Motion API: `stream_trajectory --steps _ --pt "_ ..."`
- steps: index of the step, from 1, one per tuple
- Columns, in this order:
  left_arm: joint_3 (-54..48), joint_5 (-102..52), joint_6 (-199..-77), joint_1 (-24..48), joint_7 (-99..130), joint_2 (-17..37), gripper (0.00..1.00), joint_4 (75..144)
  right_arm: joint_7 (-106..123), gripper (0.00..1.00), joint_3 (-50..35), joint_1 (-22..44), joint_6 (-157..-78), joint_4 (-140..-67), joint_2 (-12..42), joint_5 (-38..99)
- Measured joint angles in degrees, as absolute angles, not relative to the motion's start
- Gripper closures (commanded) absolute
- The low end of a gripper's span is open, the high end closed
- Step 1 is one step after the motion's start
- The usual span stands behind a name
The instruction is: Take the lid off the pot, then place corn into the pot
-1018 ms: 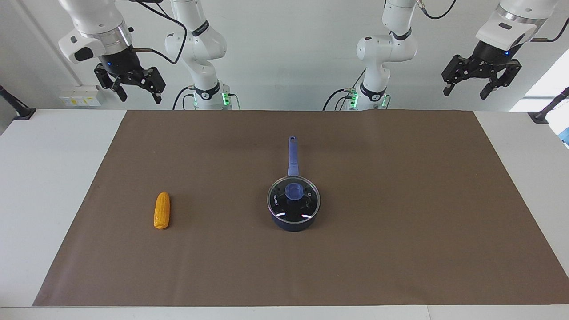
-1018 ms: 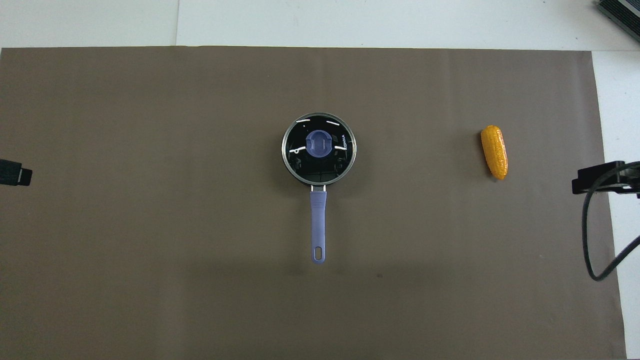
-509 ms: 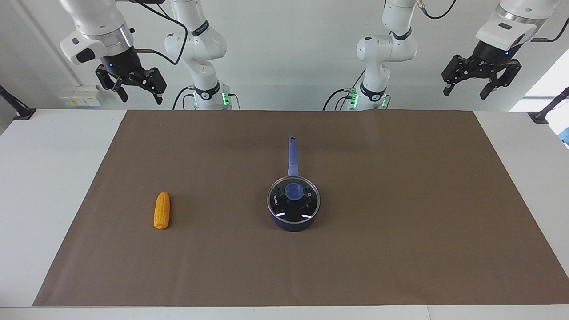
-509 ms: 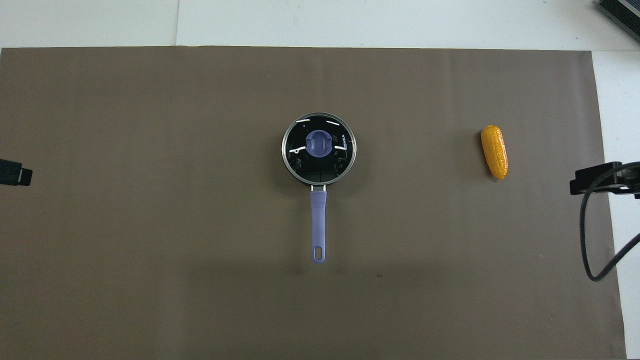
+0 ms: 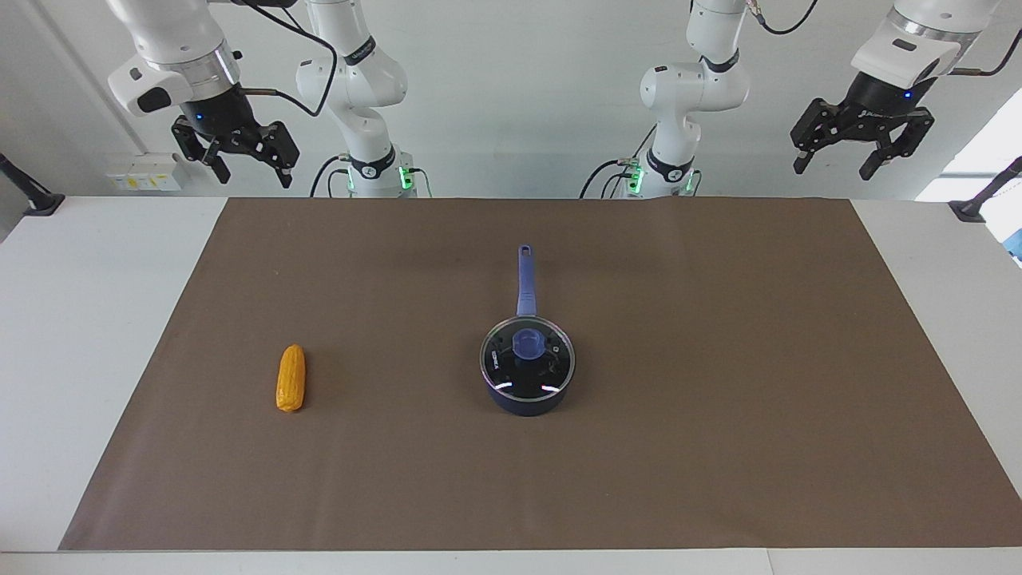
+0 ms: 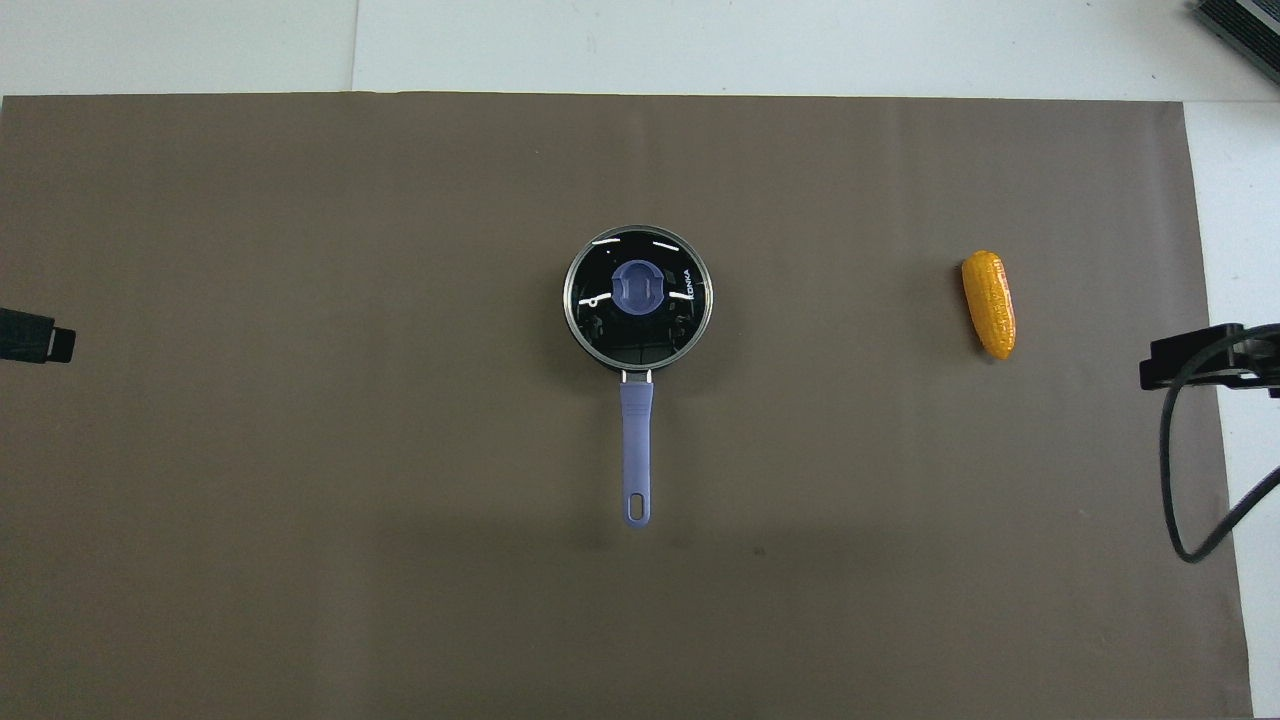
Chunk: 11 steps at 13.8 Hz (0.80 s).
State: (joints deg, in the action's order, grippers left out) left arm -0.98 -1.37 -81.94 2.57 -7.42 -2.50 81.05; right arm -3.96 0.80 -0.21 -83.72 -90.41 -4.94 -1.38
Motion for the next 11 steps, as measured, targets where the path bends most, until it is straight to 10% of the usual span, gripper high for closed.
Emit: stream_trajectory --steps 11 --pt "-1.5 -1.4 -95.1 14.7 -1.0 5.8 0.0 81.2 -4.0 0.0 1.5 -0.4 -83.6 -90.4 -4.9 -1.4"
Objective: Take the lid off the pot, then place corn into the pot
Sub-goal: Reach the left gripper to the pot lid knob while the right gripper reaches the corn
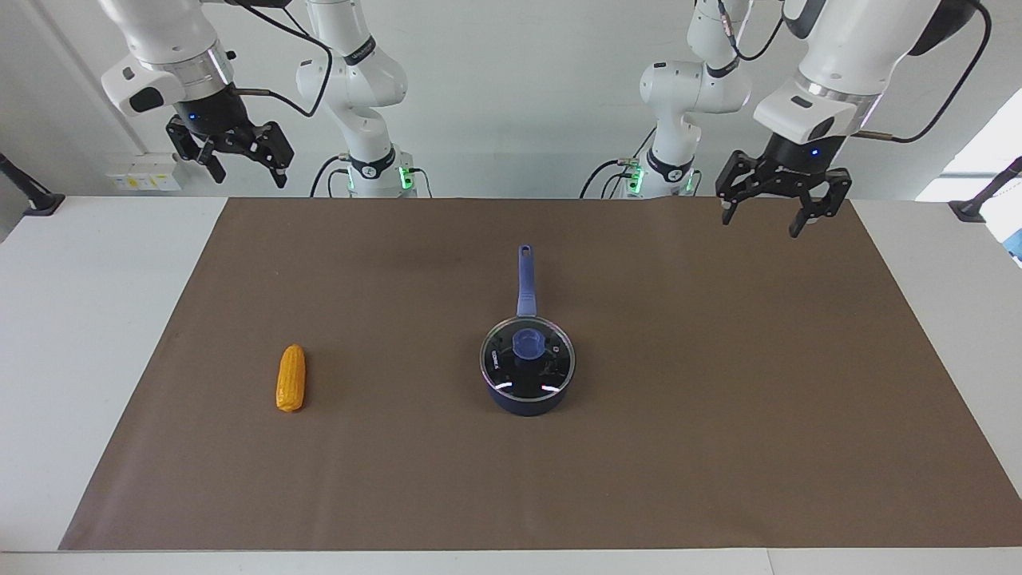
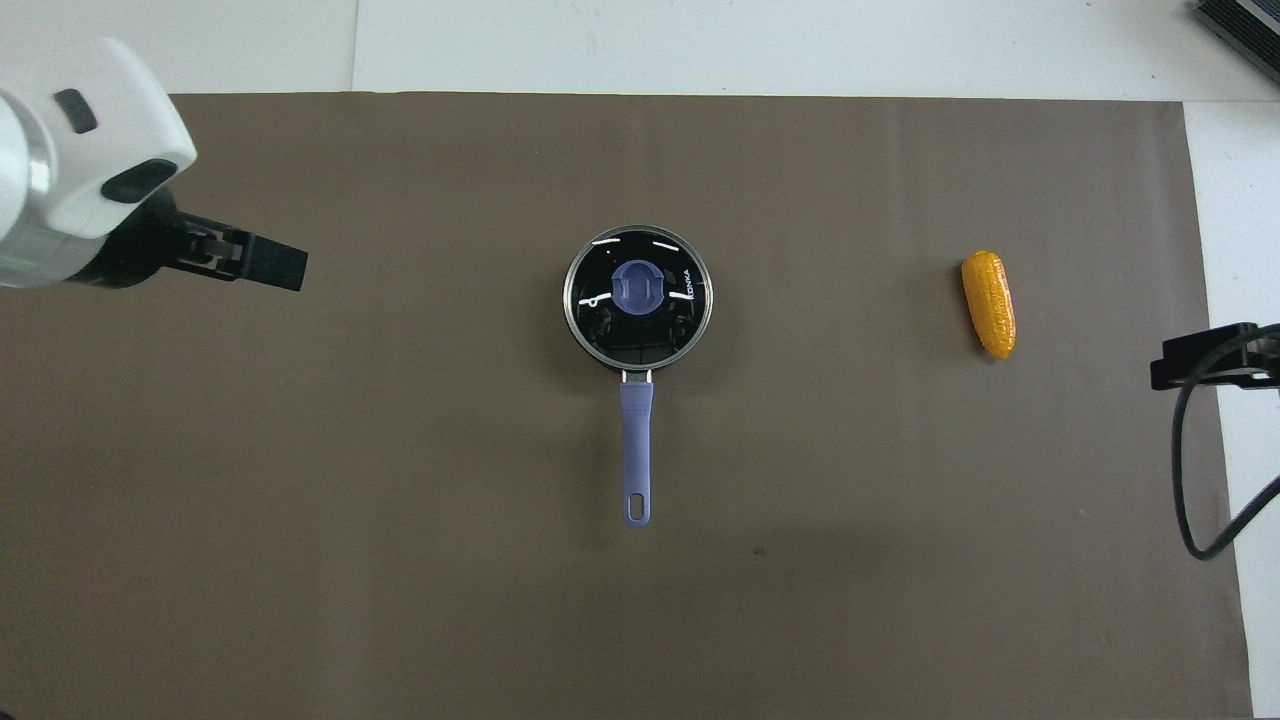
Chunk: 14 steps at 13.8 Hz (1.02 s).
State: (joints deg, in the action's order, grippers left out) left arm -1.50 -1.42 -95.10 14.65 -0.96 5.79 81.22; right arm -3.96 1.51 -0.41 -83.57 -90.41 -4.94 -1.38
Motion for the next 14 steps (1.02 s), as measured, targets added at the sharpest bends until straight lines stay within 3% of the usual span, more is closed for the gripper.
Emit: stream_trajectory --steps 9,14 --pt "-1.6 -1.4 -104.1 23.4 7.2 13.3 0.0 81.3 -4.0 0.0 1.8 -0.4 -85.0 -90.5 -4.9 -1.4" --pt "-1.6 -0.8 -108.6 28.3 12.7 18.4 0.0 81.1 -4.0 0.0 2.0 -0.5 -103.1 -100.0 -2.5 -1.4"
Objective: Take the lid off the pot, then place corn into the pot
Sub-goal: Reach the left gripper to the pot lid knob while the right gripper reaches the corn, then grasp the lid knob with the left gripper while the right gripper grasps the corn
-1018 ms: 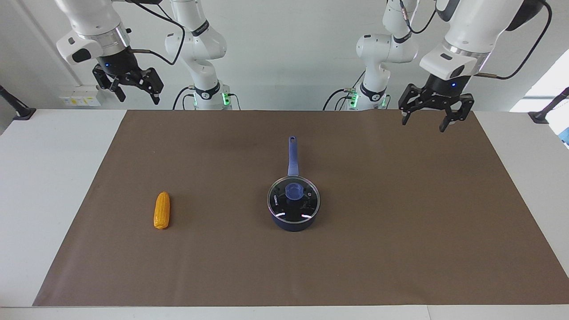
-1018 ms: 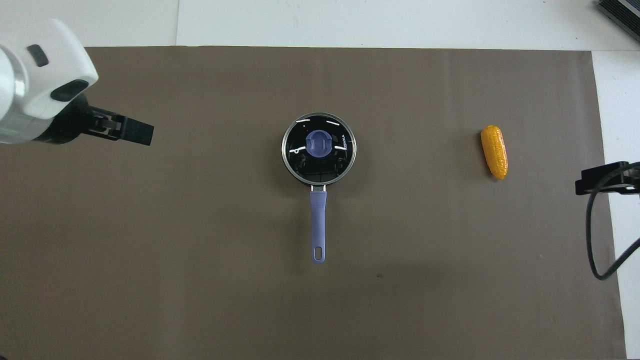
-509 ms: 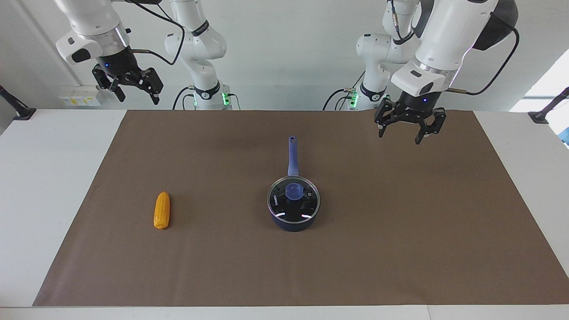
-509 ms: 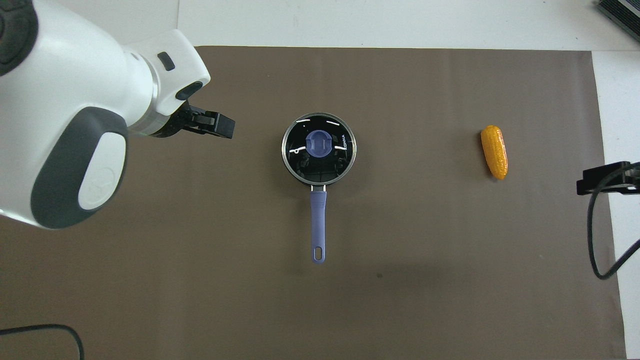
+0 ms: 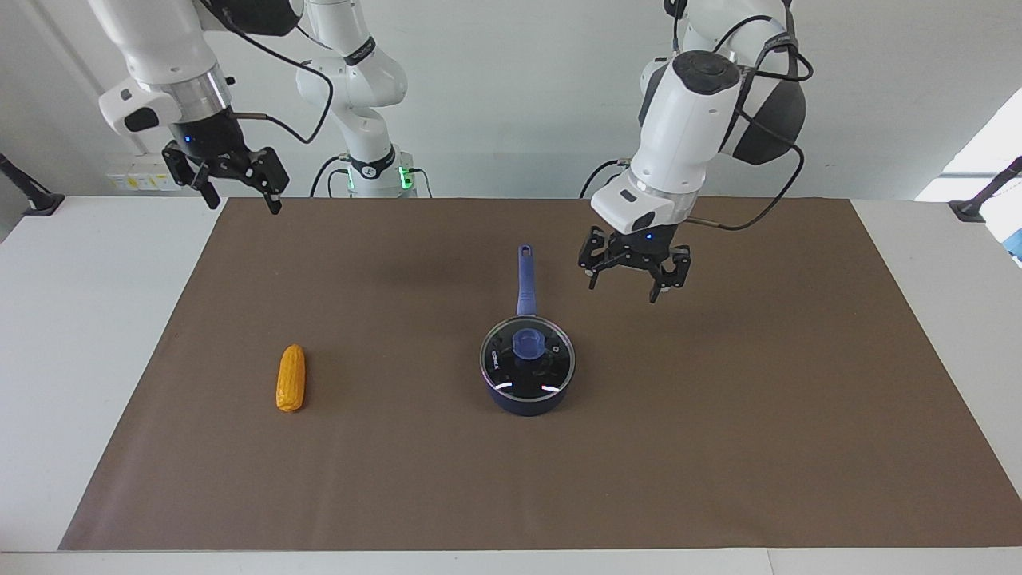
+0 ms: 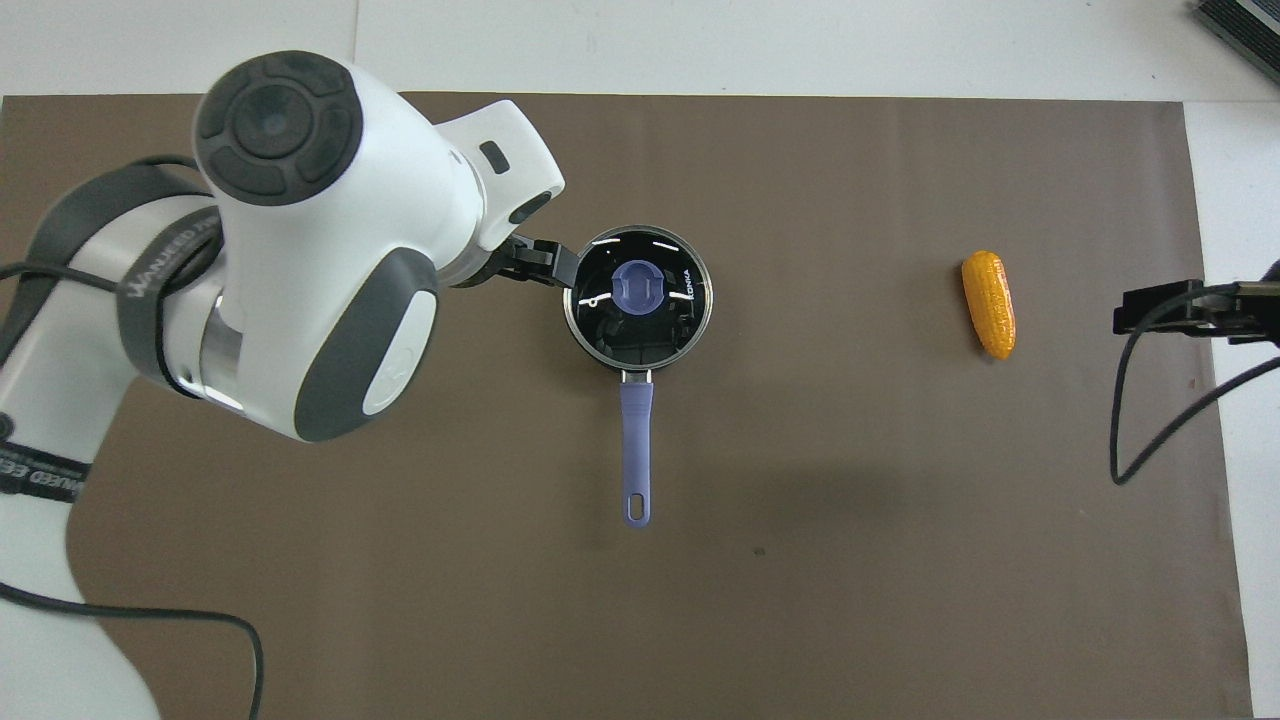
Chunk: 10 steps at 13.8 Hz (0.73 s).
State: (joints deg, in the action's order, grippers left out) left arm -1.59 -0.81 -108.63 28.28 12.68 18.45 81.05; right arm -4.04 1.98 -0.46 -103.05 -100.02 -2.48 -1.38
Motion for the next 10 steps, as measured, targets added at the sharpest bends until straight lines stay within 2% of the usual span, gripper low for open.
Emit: stream_trajectory --steps 2,5,10 --pt "-1.6 0.0 -110.5 30.6 16.2 21.8 0.0 79.7 -4.0 0.0 2.0 -0.5 -113.6 -103.4 2.8 -1.4" --pt "-1.6 1.5 -113.2 33.2 20.2 26.0 0.0 78.2 -4.0 0.0 2.0 -0.5 -130.7 -103.8 13.4 -1.4" --pt "-1.5 2.4 -115.6 35.0 24.7 29.8 0.0 76.4 -4.0 0.0 2.0 -0.9 -141.5 -103.4 23.5 -1.4"
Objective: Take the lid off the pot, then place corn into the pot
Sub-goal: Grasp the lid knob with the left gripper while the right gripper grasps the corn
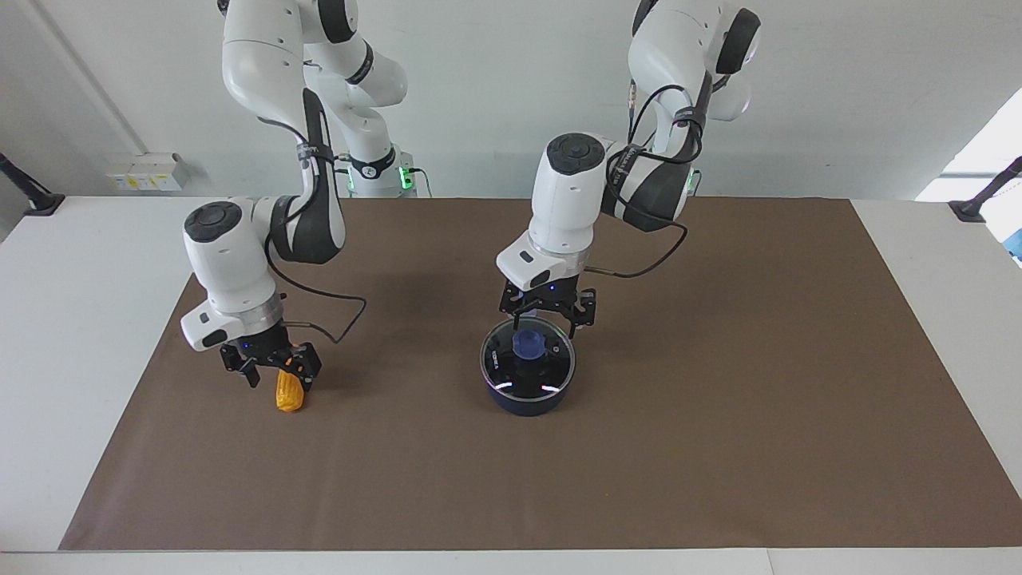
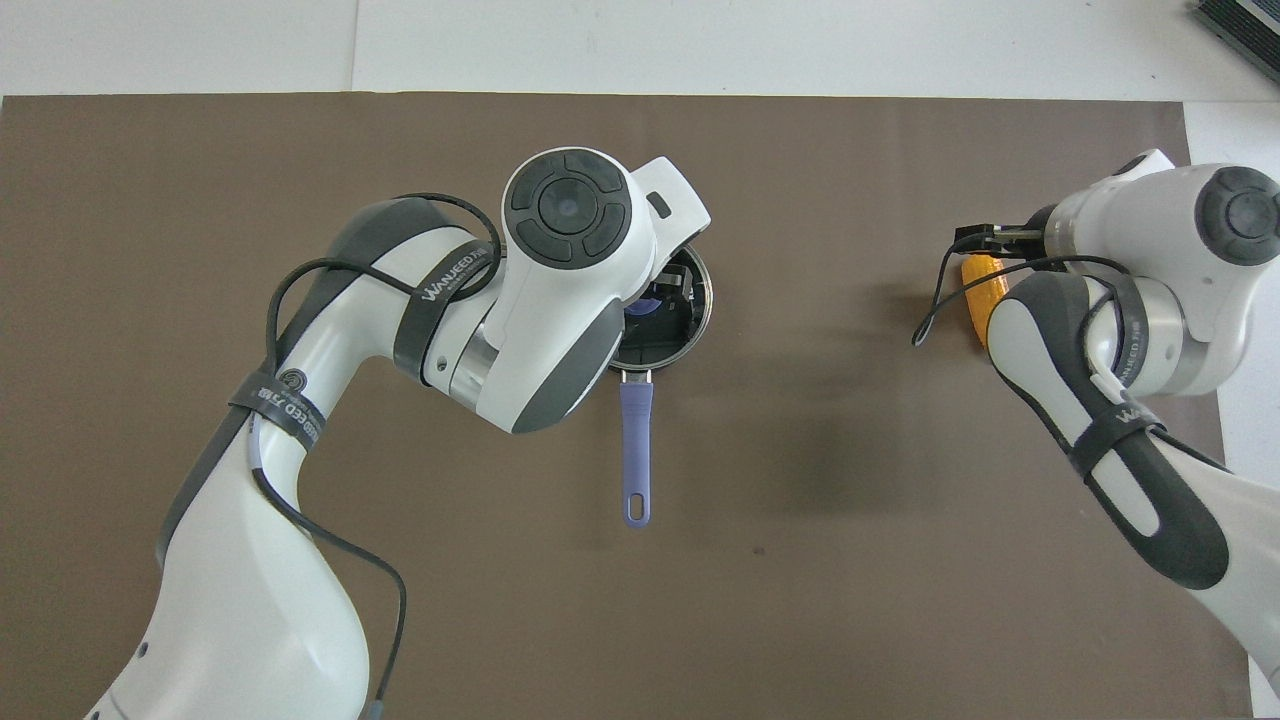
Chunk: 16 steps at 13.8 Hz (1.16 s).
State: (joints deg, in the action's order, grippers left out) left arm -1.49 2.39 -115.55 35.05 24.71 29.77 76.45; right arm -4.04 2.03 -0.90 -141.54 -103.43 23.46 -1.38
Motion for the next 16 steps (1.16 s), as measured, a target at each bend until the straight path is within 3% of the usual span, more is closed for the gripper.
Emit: stream_trajectory --steps 3,10,12,13,14,15,16 --pt "-1.5 4.2 -116.0 35.9 29.1 32.9 0.0 74.1 -4.0 0.0 2.0 -0.9 -143.3 -103.4 26.5 -1.4" --pt "-1.5 5.5 -116.1 36.7 30.9 35.6 0.01 71.8 -4.0 0.0 2.1 -2.4 -140.5 -104.8 26.4 -1.4" --pt "-1.5 5.5 -116.1 36.8 31.0 35.6 0.14 71.8 -4.0 0.0 2.0 -2.3 -140.6 -105.2 26.2 -1.4" --pt "-1.5 5.5 -115.9 36.9 31.1 35.6 0.22 71.8 -4.0 0.2 2.0 -2.3 -140.6 -105.2 26.2 -1.4" --pt "-1.5 5.5 -115.3 36.9 31.1 35.6 0.29 71.8 -3.9 0.82 2.0 -2.3 -140.5 -105.4 26.2 -1.4" --pt "-1.5 5.5 -114.5 37.0 31.3 35.6 0.36 71.7 -3.9 1.0 2.0 -2.3 -140.4 -105.5 26.2 -1.4" --pt "-1.5 5.5 -113.8 37.1 31.7 35.6 0.45 71.7 -3.8 1.0 2.0 -2.3 -139.8 -105.6 26.2 -1.4"
